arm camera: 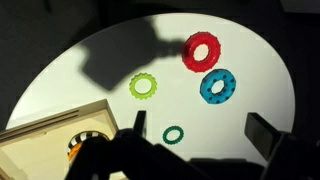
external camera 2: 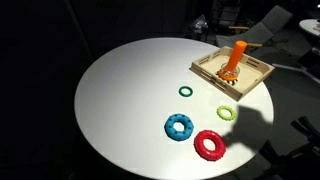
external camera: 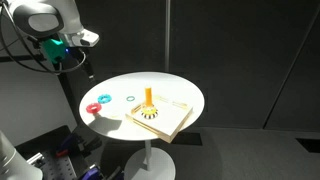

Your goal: Remove the circular object from the orange object

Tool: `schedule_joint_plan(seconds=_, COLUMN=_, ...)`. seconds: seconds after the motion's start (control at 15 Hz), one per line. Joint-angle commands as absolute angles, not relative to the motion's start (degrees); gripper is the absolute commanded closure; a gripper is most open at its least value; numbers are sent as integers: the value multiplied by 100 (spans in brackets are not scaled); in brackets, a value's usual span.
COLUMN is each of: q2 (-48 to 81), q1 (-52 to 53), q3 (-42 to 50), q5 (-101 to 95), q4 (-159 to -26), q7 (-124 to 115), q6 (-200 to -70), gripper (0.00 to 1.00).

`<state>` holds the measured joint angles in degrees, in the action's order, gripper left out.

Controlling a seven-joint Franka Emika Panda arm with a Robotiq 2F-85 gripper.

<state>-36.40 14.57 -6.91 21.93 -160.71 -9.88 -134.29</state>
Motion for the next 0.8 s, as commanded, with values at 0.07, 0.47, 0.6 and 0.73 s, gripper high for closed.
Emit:
schedule_joint_plan(seconds=0.07, q2=-3650, q1=1425, q3=-716, q5=2207, q4=-16058, q7=-975, q6=-13398, gripper=0)
schedule_joint_plan(seconds=0.47, q2=-3552, q1=1381, q3=-719, q5=2176, q4=-15984, q7=-997, q6=-13424, gripper=0)
schedule_joint_plan(seconds=0.6, q2=-3447, q1=1328, q3=-732, q5=2132, q4=-15891, q7=-1010, q6=-13492, gripper=0)
schedule_joint_plan(seconds=0.73, q2=-3310, q1=1258, q3=-742, q5=2089, q4=-15778, q7=-1028, q6=-13567, gripper=0)
